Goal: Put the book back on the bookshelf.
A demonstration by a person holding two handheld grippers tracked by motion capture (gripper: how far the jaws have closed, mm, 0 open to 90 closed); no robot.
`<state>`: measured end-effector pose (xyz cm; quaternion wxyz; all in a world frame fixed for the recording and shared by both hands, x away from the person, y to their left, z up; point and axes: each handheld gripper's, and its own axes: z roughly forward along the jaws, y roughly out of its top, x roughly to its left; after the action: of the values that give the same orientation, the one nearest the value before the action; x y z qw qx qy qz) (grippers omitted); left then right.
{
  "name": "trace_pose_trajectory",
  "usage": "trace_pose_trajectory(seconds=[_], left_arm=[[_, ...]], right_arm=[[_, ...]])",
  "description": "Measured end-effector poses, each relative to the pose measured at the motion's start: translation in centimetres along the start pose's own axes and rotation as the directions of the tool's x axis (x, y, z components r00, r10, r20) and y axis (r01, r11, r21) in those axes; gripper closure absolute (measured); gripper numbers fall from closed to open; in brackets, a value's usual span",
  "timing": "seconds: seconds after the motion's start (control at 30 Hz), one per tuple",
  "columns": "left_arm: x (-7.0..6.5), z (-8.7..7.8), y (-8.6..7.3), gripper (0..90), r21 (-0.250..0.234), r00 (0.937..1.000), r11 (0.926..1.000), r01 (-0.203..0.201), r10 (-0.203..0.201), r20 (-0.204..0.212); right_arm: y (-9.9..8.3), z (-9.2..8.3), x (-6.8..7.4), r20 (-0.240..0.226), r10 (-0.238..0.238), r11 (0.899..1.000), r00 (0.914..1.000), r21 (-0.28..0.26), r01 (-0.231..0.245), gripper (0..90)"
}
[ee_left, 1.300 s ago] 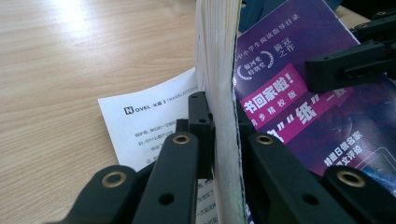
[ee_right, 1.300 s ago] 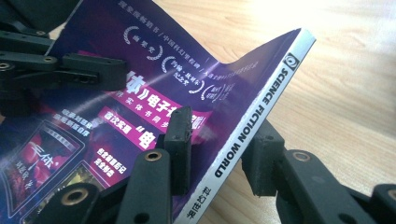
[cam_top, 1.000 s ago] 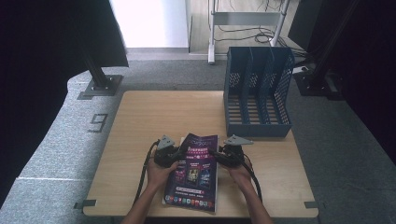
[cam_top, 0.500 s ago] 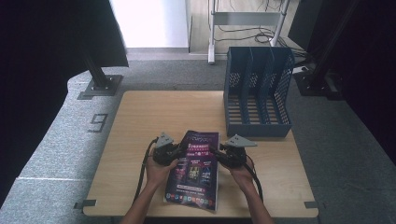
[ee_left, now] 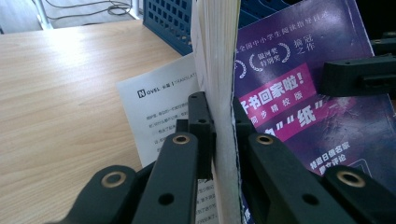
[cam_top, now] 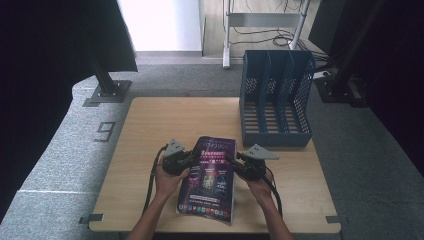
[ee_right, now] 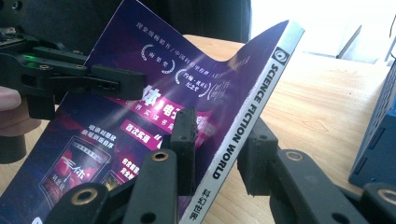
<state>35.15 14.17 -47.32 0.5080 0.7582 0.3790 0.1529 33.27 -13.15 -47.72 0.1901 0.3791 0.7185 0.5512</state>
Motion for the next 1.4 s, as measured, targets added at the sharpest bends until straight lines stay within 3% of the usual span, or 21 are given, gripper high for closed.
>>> trace_pose_trajectory(seconds=[0.7, 0.83, 1.4], left_arm=[[-0.1, -1.2, 2.0, 85.5, -0.034, 0.9994, 0.9989, -0.033, 0.033, 0.006], [0.0, -1.4, 2.3, 85.5, -0.039, 0.9995, 0.9988, -0.030, 0.031, 0.012], [0.2, -1.6, 3.3, 85.6, -0.047, 0.9992, 0.9981, -0.039, 0.039, -0.003]], right_arm=[[1.6, -1.3, 1.1, 0.006, -0.037, 0.996, 0.9993, -0.084, 0.037, 72.9], [1.8, -1.4, 1.2, -0.002, -0.027, 0.995, 0.9996, -0.099, 0.026, 74.0], [2.6, -1.4, 1.2, 0.000, -0.049, 0.991, 0.9988, -0.121, 0.049, 75.2]])
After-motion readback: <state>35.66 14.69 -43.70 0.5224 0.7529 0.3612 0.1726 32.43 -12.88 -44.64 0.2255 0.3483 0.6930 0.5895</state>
